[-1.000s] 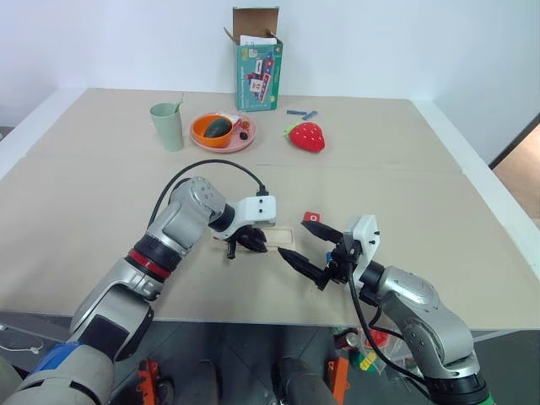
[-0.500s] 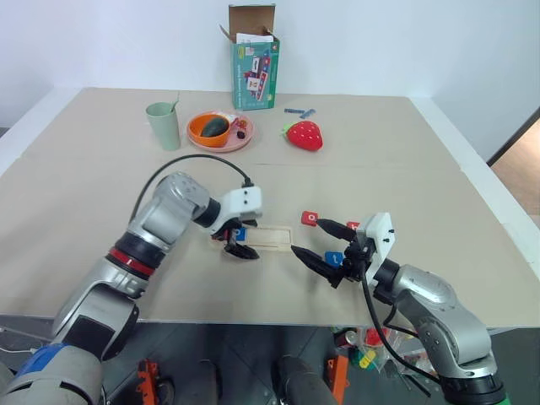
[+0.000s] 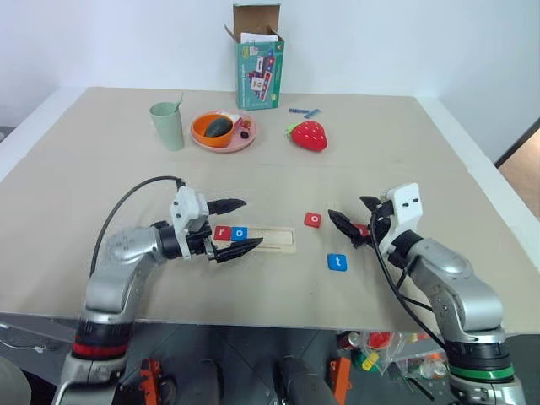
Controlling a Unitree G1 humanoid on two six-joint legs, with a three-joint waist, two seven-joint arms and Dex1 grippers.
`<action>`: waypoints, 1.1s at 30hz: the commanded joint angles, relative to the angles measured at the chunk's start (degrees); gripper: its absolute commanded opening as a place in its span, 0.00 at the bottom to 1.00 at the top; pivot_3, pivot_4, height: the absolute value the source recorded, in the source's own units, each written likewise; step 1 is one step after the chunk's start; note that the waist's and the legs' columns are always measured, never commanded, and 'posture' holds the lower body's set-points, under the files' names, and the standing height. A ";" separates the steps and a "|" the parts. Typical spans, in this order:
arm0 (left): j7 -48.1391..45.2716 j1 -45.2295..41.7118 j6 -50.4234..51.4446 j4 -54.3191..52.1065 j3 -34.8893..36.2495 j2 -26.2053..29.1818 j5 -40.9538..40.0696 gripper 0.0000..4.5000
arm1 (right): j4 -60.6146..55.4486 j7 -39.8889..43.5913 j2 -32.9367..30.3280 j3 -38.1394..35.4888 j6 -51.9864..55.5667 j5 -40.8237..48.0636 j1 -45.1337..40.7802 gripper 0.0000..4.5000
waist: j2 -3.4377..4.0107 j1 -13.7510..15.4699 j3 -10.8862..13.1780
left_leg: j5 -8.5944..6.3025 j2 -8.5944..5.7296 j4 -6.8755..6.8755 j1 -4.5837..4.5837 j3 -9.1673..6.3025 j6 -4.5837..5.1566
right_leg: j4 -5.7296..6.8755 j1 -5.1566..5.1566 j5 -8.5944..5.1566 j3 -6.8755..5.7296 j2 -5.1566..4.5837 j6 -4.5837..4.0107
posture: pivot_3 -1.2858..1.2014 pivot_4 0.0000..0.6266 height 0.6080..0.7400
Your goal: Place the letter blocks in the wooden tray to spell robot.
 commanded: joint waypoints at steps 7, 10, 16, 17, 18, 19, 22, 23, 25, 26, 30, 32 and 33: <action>12.83 3.45 -3.41 -6.96 -2.39 -1.18 3.36 1.00 | -1.17 -8.68 3.31 -2.83 5.05 -2.69 -0.20 1.00 | 0.00 -0.23 0.00 | 0.14 0.01 0.29 0.03 0.10 -0.05 | -0.01 0.02 0.13 0.09 0.05 -0.32 | 0.52 0.24 1.00; 12.77 3.79 -3.97 -7.71 -3.44 -0.14 2.98 1.00 | -0.53 -9.86 4.48 -2.50 5.63 -3.41 -0.71 1.00 | 0.00 -0.29 0.00 | 0.21 0.01 0.29 0.05 0.17 -0.08 | -0.02 0.01 0.15 0.15 0.05 -0.34 | 0.52 0.24 1.00; 12.01 4.30 -3.46 -8.45 -4.64 1.83 0.90 1.00 | 0.28 -11.64 7.27 -1.80 6.86 -4.05 -1.52 1.00 | 0.01 -0.38 0.01 | 0.22 0.02 0.24 0.05 0.23 -0.08 | -0.02 -0.02 0.15 0.19 0.05 -0.33 | 0.52 0.24 1.00; 11.77 4.32 -3.08 -8.60 -4.89 2.18 0.50 1.00 | 0.26 -11.80 7.63 -1.45 7.06 -4.15 -1.79 1.00 | 0.01 -0.40 0.01 | 0.21 0.02 0.20 0.04 0.24 -0.08 | -0.03 -0.04 0.14 0.20 0.05 -0.33 | 0.52 0.24 1.00; 11.34 4.39 -2.42 -8.81 -5.18 2.57 -0.18 1.00 | 0.40 -12.09 8.11 -1.31 7.27 -4.22 -2.14 1.00 | 0.01 -0.42 0.01 | 0.21 0.03 0.18 0.04 0.25 -0.08 | -0.05 -0.06 0.14 0.20 0.06 -0.33 | 0.52 0.24 1.00; 11.04 4.47 -2.07 -8.97 -5.43 2.89 -0.73 1.00 | 0.61 -12.45 8.48 -1.27 7.69 -4.44 -2.42 1.00 | 0.01 -0.42 0.01 | 0.21 0.03 0.14 0.04 0.25 -0.08 | -0.05 -0.07 0.14 0.20 0.06 -0.33 | 0.52 0.24 1.00; 9.70 4.27 -1.15 -9.19 -6.04 4.22 -2.55 1.00 | 2.37 -13.24 9.39 -1.80 7.86 -5.12 -3.24 1.00 | 0.01 -0.42 0.01 | 0.21 0.03 0.01 0.05 0.24 -0.08 | -0.07 -0.10 0.14 0.18 0.07 -0.33 | 0.52 0.24 1.00; 9.20 4.21 -0.89 -9.21 -6.13 4.61 -3.11 1.00 | 2.77 -13.17 9.63 -1.93 7.84 -5.03 -3.51 1.00 | 0.01 -0.42 0.01 | 0.21 0.03 -0.03 0.05 0.23 -0.08 | -0.09 -0.11 0.14 0.18 0.07 -0.33 | 0.52 0.24 1.00; 7.92 4.20 -0.15 -9.18 -6.18 5.55 -4.59 1.00 | 3.37 -13.05 9.38 -1.35 7.84 -5.70 -3.95 0.88 | 0.01 -0.42 0.01 | 0.21 0.03 -0.10 0.05 0.23 -0.08 | -0.12 -0.12 0.12 0.18 0.06 -0.33 | 0.52 0.24 1.00; 7.36 4.17 0.10 -9.07 -6.20 6.05 -5.28 1.00 | 3.57 -12.92 9.24 -1.11 8.18 -5.93 -4.08 0.83 | 0.01 -0.42 0.01 | 0.21 0.02 -0.15 0.05 0.25 -0.08 | -0.14 -0.15 0.12 0.18 0.06 -0.34 | 0.52 0.24 1.00; 4.19 4.11 2.59 -9.08 -5.53 8.71 -9.35 1.00 | 3.16 -12.59 9.53 -0.92 9.96 -6.06 -3.66 0.52 | 0.01 -0.42 0.01 | 0.21 0.04 -0.32 0.10 0.23 -0.08 | -0.15 -0.18 0.08 0.17 0.09 -0.38 | 0.52 0.24 1.00; 3.54 3.74 2.74 -8.72 -5.69 9.66 -9.64 1.00 | 2.97 -12.46 9.53 -0.84 10.27 -6.19 -3.36 0.35 | 0.00 -0.46 0.00 | 0.21 0.06 -0.37 0.13 0.22 -0.08 | -0.15 -0.18 0.06 0.16 0.11 -0.40 | 0.52 0.24 1.00; 3.19 3.51 2.82 -8.50 -5.72 10.03 -9.88 1.00 | 2.80 -12.43 9.57 -0.81 10.38 -6.23 -3.25 0.30 | 0.00 -0.47 0.00 | 0.21 0.08 -0.39 0.14 0.21 -0.08 | -0.15 -0.18 0.05 0.15 0.16 -0.42 | 0.52 0.24 1.00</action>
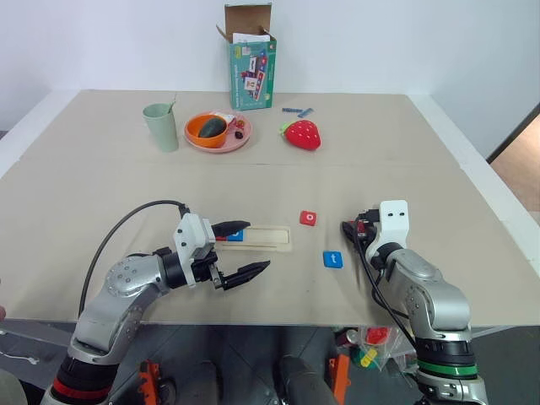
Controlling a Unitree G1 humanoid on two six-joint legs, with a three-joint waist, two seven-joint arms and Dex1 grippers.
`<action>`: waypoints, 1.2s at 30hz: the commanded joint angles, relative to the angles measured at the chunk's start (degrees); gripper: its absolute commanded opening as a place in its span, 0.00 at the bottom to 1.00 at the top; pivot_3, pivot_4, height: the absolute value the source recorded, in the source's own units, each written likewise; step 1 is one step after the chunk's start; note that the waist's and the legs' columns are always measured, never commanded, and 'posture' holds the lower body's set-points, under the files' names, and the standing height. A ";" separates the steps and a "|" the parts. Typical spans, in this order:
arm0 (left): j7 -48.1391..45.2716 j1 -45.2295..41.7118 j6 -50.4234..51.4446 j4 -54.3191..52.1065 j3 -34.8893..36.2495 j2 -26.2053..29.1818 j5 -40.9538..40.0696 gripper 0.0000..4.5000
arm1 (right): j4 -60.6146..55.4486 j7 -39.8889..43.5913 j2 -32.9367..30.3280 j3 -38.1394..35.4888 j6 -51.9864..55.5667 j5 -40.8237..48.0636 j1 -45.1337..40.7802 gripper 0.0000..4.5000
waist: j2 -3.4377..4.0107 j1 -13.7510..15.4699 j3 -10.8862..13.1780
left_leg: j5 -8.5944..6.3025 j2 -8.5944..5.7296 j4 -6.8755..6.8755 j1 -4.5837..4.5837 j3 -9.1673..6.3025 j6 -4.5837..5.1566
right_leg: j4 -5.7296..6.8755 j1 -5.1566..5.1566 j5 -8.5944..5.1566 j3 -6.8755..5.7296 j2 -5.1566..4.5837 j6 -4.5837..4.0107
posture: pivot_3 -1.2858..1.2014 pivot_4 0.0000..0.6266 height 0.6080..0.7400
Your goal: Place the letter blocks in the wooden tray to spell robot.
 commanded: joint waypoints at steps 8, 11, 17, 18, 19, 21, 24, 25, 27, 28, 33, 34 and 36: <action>-3.17 -0.94 1.83 -1.86 0.84 3.27 -4.45 1.00 | -8.05 6.01 -2.56 3.89 2.82 1.74 -1.02 0.28 | 0.02 -0.20 0.01 | 0.00 0.01 -0.05 0.03 0.00 0.00 | 0.00 -0.02 -0.05 -0.01 0.01 -0.09 | 0.52 0.24 1.00; -2.93 -0.81 1.79 -1.82 0.82 3.34 -4.38 1.00 | -10.72 3.60 -1.09 5.79 6.54 0.87 -1.77 0.28 | 0.02 -0.22 0.01 | 0.00 0.02 -0.07 0.01 -0.02 0.00 | 0.00 -0.03 -0.07 -0.04 0.01 -0.11 | 0.52 0.24 1.00; -2.28 -0.29 1.91 -2.66 0.37 3.14 -4.12 1.00 | -12.02 -0.60 1.61 6.65 9.37 -1.07 -0.98 0.28 | 0.02 -0.25 0.01 | 0.00 0.01 -0.09 -0.02 -0.04 0.00 | -0.01 -0.05 -0.10 -0.05 -0.02 -0.11 | 0.52 0.24 1.00; -2.11 -0.18 2.00 -2.77 0.38 3.09 -4.16 1.00 | -12.23 -0.92 1.93 6.68 9.60 -1.12 -0.85 0.28 | 0.02 -0.25 0.01 | 0.00 0.00 -0.09 -0.03 -0.03 0.00 | -0.03 -0.05 -0.11 -0.05 -0.03 -0.11 | 0.52 0.24 1.00; -1.93 -0.10 2.03 -2.85 0.37 3.02 -4.16 1.00 | -12.49 -1.13 2.29 6.80 9.93 -1.08 -0.73 0.28 | 0.02 -0.26 0.01 | 0.00 0.00 -0.09 -0.04 -0.02 0.00 | -0.03 -0.05 -0.11 -0.04 -0.04 -0.10 | 0.52 0.24 1.00; -1.64 -0.06 2.07 -2.97 0.32 2.94 -4.13 1.00 | -12.83 -1.26 2.83 6.95 10.62 -0.93 -0.59 0.28 | 0.02 -0.26 0.01 | 0.00 0.01 -0.09 -0.04 -0.02 -0.01 | -0.04 -0.06 -0.11 -0.04 -0.03 -0.10 | 0.52 0.24 1.00; -1.29 -0.17 2.17 -3.08 0.09 2.91 -4.11 1.00 | -12.74 -1.60 3.92 6.44 11.11 -0.54 -0.66 0.28 | 0.02 -0.28 0.01 | 0.00 0.01 -0.11 -0.04 -0.04 -0.01 | -0.03 -0.07 -0.12 -0.06 -0.02 -0.11 | 0.52 0.24 1.00; -1.22 -0.22 2.23 -3.10 0.01 2.89 -4.13 1.00 | -12.77 -1.70 4.46 6.04 11.39 -0.18 -0.85 0.28 | 0.02 -0.29 0.01 | 0.00 0.01 -0.12 -0.04 -0.04 -0.01 | -0.04 -0.07 -0.12 -0.06 -0.02 -0.11 | 0.52 0.24 1.00; -1.16 -0.28 2.29 -3.08 -0.13 2.87 -4.15 1.00 | -12.98 -1.83 5.15 5.47 11.77 0.20 -1.24 0.39 | 0.02 -0.30 0.01 | 0.00 0.02 -0.12 -0.04 -0.04 -0.01 | -0.03 -0.07 -0.12 -0.06 -0.02 -0.11 | 0.52 0.24 1.00; -1.31 -0.20 2.11 -3.00 -0.30 3.00 -3.91 1.00 | -13.14 -1.93 5.37 5.22 12.13 0.21 -1.49 0.51 | 0.01 -0.31 0.01 | 0.00 0.02 -0.12 -0.04 -0.04 -0.01 | -0.03 -0.07 -0.12 -0.06 -0.02 -0.11 | 0.52 0.24 1.00; -1.41 -0.05 1.67 -2.96 -0.94 3.17 -3.14 1.00 | -14.22 -1.71 5.05 4.24 13.71 0.53 -2.35 0.90 | 0.02 -0.50 0.02 | 0.00 0.01 -0.12 -0.04 -0.04 -0.01 | -0.04 -0.07 -0.12 -0.06 -0.03 -0.11 | 0.52 0.24 1.00; -1.35 0.03 1.65 -3.03 -0.97 3.18 -3.09 1.00 | -14.81 -1.10 4.24 4.07 14.36 0.84 -2.56 0.98 | 0.02 -0.52 0.01 | 0.00 0.01 -0.12 -0.04 -0.03 -0.01 | -0.04 -0.07 -0.12 -0.06 -0.03 -0.12 | 0.52 0.24 1.00; -1.33 0.13 1.50 -3.04 -0.95 3.28 -2.91 1.00 | -16.06 1.39 1.35 2.93 15.88 2.21 -3.55 0.99 | 0.02 -0.55 0.02 | 0.00 0.01 -0.12 -0.04 -0.03 -0.01 | -0.04 -0.08 -0.12 -0.06 -0.03 -0.12 | 0.52 0.24 1.00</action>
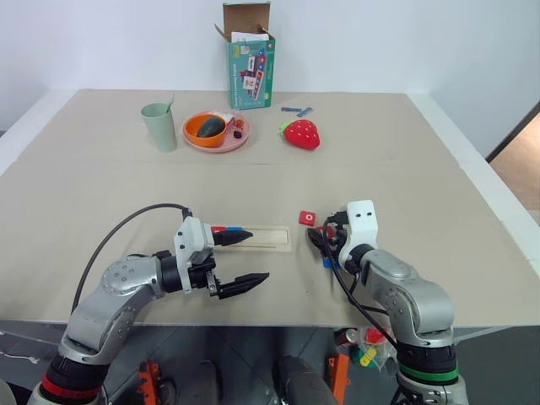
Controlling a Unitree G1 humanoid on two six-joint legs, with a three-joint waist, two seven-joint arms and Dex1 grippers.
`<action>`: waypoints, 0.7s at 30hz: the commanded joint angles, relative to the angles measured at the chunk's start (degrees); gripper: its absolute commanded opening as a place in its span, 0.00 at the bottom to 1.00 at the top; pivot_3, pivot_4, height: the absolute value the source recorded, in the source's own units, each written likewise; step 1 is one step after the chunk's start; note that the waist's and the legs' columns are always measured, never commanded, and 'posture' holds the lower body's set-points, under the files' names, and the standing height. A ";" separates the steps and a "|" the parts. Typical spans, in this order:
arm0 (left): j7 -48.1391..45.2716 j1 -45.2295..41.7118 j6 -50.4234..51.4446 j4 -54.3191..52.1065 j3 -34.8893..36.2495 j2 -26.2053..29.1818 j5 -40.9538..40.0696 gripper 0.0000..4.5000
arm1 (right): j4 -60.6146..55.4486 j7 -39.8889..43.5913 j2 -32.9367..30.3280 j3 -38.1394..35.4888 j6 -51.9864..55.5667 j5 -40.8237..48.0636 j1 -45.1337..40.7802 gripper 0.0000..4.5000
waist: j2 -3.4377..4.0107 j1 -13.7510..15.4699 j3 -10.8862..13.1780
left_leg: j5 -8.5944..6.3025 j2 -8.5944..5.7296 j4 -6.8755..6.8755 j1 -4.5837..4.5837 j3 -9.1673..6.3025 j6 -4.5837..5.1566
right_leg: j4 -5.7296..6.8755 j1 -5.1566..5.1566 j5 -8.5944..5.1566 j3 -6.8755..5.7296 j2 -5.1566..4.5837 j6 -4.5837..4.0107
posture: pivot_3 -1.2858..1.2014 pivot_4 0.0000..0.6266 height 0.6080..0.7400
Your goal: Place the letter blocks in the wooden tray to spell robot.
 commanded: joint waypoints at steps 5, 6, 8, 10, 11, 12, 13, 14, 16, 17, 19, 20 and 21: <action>-0.56 0.00 -2.35 -1.19 0.61 0.08 0.04 1.00 | 1.94 18.44 -15.34 -4.87 -1.62 7.93 -7.47 0.99 | 0.01 -0.11 0.03 | 0.00 -0.03 -0.01 -0.03 0.03 0.00 | -0.08 0.01 -0.01 0.01 -0.05 0.01 | 0.52 0.24 1.00; -0.77 0.06 -2.52 -0.80 0.81 -0.07 -0.20 1.00 | 5.10 23.14 -18.22 -4.31 -4.71 8.22 -8.54 0.99 | 0.01 -0.21 0.03 | 0.00 -0.03 0.00 -0.02 0.04 0.00 | -0.09 0.01 -0.01 0.01 -0.05 0.01 | 0.52 0.24 1.00; -1.52 0.14 -2.97 -0.24 0.80 0.07 -0.34 1.00 | 12.61 33.01 -23.84 -0.78 -12.84 6.63 -10.09 0.99 | -0.01 -0.28 0.04 | 0.00 -0.03 -0.01 -0.01 0.04 0.00 | -0.13 0.04 -0.01 -0.02 -0.05 0.01 | 0.52 0.24 1.00; -1.95 0.07 -3.19 0.05 0.72 0.18 -0.41 1.00 | 19.10 42.36 -27.14 2.88 -21.92 4.88 -11.15 0.99 | -0.02 -0.36 0.04 | 0.00 -0.04 -0.04 0.01 0.04 0.01 | -0.18 0.06 -0.01 -0.03 -0.05 0.00 | 0.52 0.24 1.00; -2.10 -0.05 -3.11 0.20 0.72 0.21 -0.43 1.00 | 22.49 46.68 -27.87 4.35 -25.97 4.41 -11.87 0.99 | -0.04 -0.48 0.04 | -0.01 -0.02 -0.06 0.01 0.04 0.01 | -0.20 0.06 -0.01 -0.05 -0.04 0.01 | 0.52 0.24 1.00; -2.04 -0.16 -2.92 0.41 0.81 0.24 -0.35 1.00 | 25.73 50.63 -28.16 5.54 -30.05 3.97 -12.60 0.99 | -0.04 -0.62 0.05 | -0.02 -0.02 -0.06 0.01 0.04 0.03 | -0.20 0.07 -0.01 -0.05 -0.02 0.02 | 0.52 0.24 1.00; -1.61 -0.28 -2.37 0.64 0.93 0.32 -0.20 1.00 | 28.82 53.56 -28.31 6.57 -33.44 3.25 -13.40 0.99 | -0.03 -0.66 0.06 | -0.03 -0.01 -0.09 0.01 0.04 0.04 | -0.20 0.06 -0.01 -0.05 -0.02 0.02 | 0.52 0.24 1.00; -1.03 -0.47 -1.87 0.98 1.06 0.35 0.04 1.00 | 31.99 56.07 -28.42 7.66 -36.82 2.17 -14.34 0.99 | -0.03 -0.75 0.06 | -0.03 -0.01 -0.10 0.01 0.04 0.05 | -0.19 0.05 0.04 -0.05 -0.01 0.11 | 0.52 0.24 1.00; -0.24 -0.66 -1.71 1.50 1.27 0.38 0.64 1.00 | 37.47 60.12 -28.29 9.32 -43.07 0.28 -16.15 0.99 | -0.02 -0.83 0.07 | -0.03 -0.01 -0.12 0.01 0.03 0.05 | -0.19 0.04 0.13 -0.05 0.01 0.29 | 0.52 0.24 1.00; -0.10 -0.70 -1.78 1.64 1.30 0.42 0.81 1.00 | 39.45 61.50 -28.09 9.73 -45.28 -0.30 -16.86 0.99 | -0.02 -0.83 0.07 | -0.03 -0.01 -0.12 0.01 0.03 0.05 | -0.19 0.04 0.13 -0.05 0.01 0.29 | 0.52 0.24 1.00; 0.16 -0.43 -2.54 1.55 1.06 0.51 1.51 1.00 | 44.90 63.35 -26.74 10.39 -48.53 -1.39 -20.06 0.99 | -0.03 -0.89 0.08 | -0.03 -0.01 -0.12 0.01 0.01 0.05 | -0.18 0.04 0.14 -0.05 0.00 0.30 | 0.52 0.24 1.00; 0.24 -0.29 -2.78 1.42 0.95 0.54 1.74 1.00 | 46.94 64.05 -26.18 10.54 -49.52 -1.72 -21.28 0.99 | -0.03 -0.96 0.09 | -0.03 -0.01 -0.10 0.01 0.02 0.05 | -0.18 0.04 0.15 -0.04 0.01 0.31 | 0.52 0.24 1.00; 0.43 -0.03 -3.01 1.11 0.89 0.57 2.00 1.00 | 49.49 64.65 -25.48 10.66 -50.82 -2.24 -22.67 0.99 | -0.03 -0.96 0.09 | -0.03 -0.02 -0.10 0.01 0.03 0.05 | -0.18 0.04 0.16 -0.02 0.00 0.31 | 0.52 0.24 1.00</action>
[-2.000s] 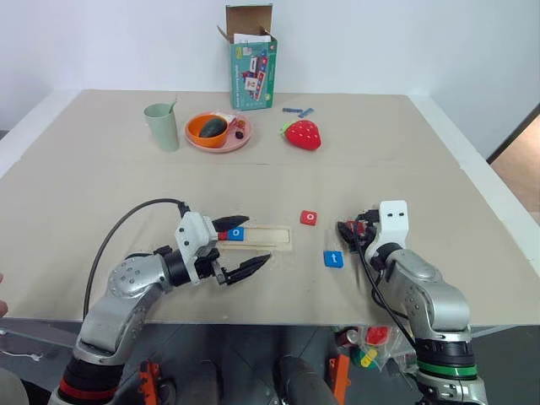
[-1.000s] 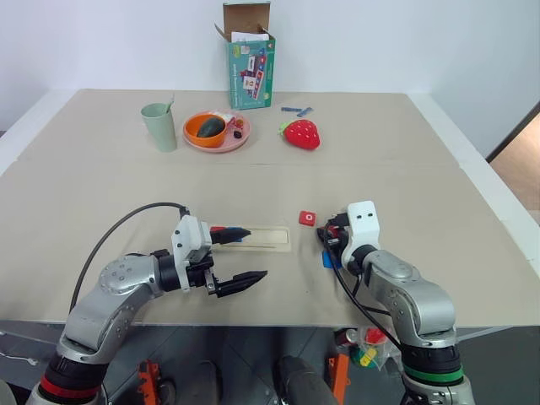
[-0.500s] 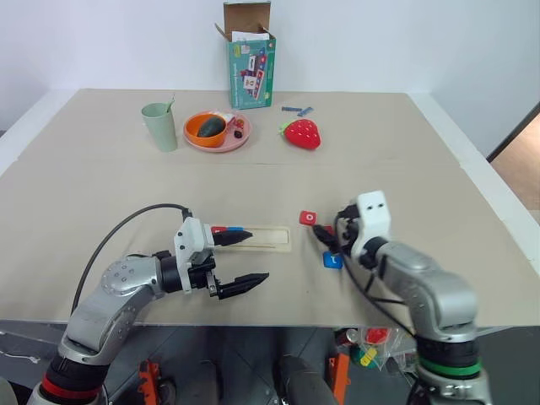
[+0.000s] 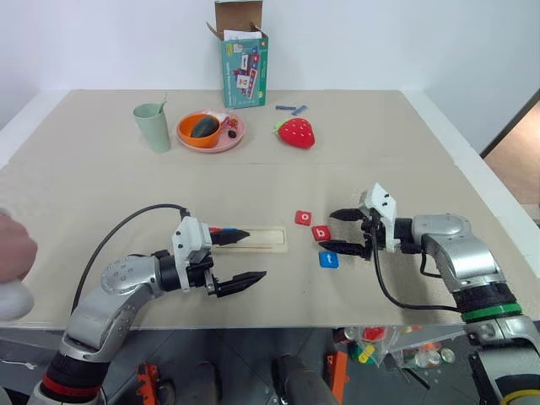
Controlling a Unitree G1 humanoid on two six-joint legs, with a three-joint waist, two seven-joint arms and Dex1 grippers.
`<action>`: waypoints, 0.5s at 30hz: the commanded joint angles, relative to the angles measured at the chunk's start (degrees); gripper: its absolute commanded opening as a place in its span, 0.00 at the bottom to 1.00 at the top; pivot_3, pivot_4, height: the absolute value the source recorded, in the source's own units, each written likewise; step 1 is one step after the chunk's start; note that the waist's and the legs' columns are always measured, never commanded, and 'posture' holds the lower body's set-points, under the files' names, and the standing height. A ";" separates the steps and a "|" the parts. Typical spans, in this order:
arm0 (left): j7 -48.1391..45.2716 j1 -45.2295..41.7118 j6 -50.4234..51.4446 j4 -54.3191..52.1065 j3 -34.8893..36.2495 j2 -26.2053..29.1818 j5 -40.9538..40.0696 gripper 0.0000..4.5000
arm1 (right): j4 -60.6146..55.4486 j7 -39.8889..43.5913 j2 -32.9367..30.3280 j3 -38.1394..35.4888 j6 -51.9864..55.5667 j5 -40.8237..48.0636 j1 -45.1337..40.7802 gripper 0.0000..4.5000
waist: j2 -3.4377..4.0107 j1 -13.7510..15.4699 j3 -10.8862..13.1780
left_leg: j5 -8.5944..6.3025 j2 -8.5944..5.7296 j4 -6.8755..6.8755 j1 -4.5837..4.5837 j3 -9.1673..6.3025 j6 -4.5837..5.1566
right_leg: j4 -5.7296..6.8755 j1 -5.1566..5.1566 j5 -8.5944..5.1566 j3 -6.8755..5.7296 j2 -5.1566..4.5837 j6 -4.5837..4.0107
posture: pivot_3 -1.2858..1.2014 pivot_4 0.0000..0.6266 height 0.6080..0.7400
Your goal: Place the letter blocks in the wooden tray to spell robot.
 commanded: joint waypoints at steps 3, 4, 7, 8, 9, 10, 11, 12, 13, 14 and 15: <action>1.32 1.05 -1.60 -2.51 1.08 0.48 1.12 1.00 | 9.36 4.87 2.38 0.31 -7.85 -1.99 -5.65 0.99 | -0.01 0.02 0.00 | 0.00 0.00 0.02 0.03 -0.02 -0.01 | 0.00 0.04 0.02 -0.01 0.00 0.01 | 0.52 0.24 1.00; 1.47 1.32 -1.64 -2.70 1.23 0.55 1.17 1.00 | 10.30 5.47 2.65 0.42 -8.46 -2.20 -5.91 0.99 | -0.01 0.03 0.00 | 0.00 0.00 0.02 0.03 -0.03 -0.01 | 0.00 0.05 0.02 -0.01 0.00 0.01 | 0.52 0.24 1.00; 2.03 2.13 -1.83 -3.21 1.64 0.96 1.47 1.00 | 12.93 7.30 3.55 0.84 -10.43 -2.98 -6.25 0.99 | 0.00 0.04 0.00 | 0.00 -0.02 0.00 0.00 -0.03 -0.01 | 0.00 0.05 -0.01 -0.01 -0.03 0.04 | 0.52 0.24 1.00; 2.21 2.38 -1.83 -3.42 1.80 1.04 1.48 1.00 | 13.65 7.88 3.76 1.04 -11.14 -3.30 -6.21 0.99 | 0.00 0.05 0.00 | 0.00 -0.02 0.00 0.00 -0.03 -0.01 | 0.00 0.05 -0.02 -0.01 -0.04 0.04 | 0.52 0.24 1.00; 2.39 2.60 -1.75 -3.70 1.95 1.12 1.40 1.00 | 14.42 8.11 4.03 1.07 -11.88 -3.65 -6.19 0.99 | 0.00 0.05 0.01 | 0.00 -0.02 0.00 0.00 -0.03 -0.01 | 0.00 0.05 -0.02 -0.01 -0.05 0.04 | 0.52 0.24 1.00; 2.57 2.75 -1.66 -3.95 2.05 1.22 1.30 1.00 | 15.16 8.16 4.30 1.03 -12.40 -3.99 -6.27 0.99 | 0.00 0.05 0.00 | 0.00 -0.02 0.00 0.00 -0.03 -0.01 | 0.00 0.05 -0.02 -0.01 -0.05 0.04 | 0.52 0.24 1.00; 2.68 2.90 -1.62 -4.14 2.14 1.32 1.20 1.00 | 15.64 8.17 4.52 0.92 -12.78 -4.24 -6.31 0.99 | 0.00 0.05 0.00 | 0.00 -0.02 0.00 0.00 -0.03 -0.01 | 0.00 0.05 -0.02 -0.01 -0.05 0.04 | 0.52 0.24 1.00; 2.87 3.00 -1.47 -4.43 2.23 1.43 1.13 1.00 | 16.47 8.21 4.73 0.86 -13.35 -4.57 -6.49 0.99 | 0.00 0.05 0.00 | 0.00 -0.02 0.00 0.00 -0.03 -0.01 | 0.01 0.05 -0.01 -0.01 -0.05 0.04 | 0.52 0.24 1.00; 3.02 3.06 -1.30 -4.70 2.30 1.55 1.10 1.00 | 17.35 8.24 4.91 0.81 -13.91 -4.91 -6.70 0.99 | 0.00 0.05 0.00 | 0.00 -0.02 0.01 0.01 -0.03 -0.01 | 0.02 0.05 -0.01 -0.01 -0.05 0.03 | 0.52 0.24 1.00; 3.14 3.12 -1.16 -4.93 2.38 1.66 1.08 1.00 | 18.08 8.25 5.00 0.86 -14.22 -5.24 -6.89 0.94 | 0.01 0.05 0.00 | 0.00 -0.02 0.01 0.04 -0.03 -0.01 | 0.02 0.06 0.01 -0.01 -0.04 0.02 | 0.52 0.24 1.00; 3.23 3.16 -1.08 -5.09 2.43 1.77 1.06 1.00 | 18.77 8.23 5.02 1.01 -14.60 -5.71 -7.06 0.87 | 0.00 0.05 0.00 | 0.00 -0.02 0.01 0.05 -0.03 -0.02 | 0.03 0.07 0.01 -0.01 -0.04 0.02 | 0.52 0.24 1.00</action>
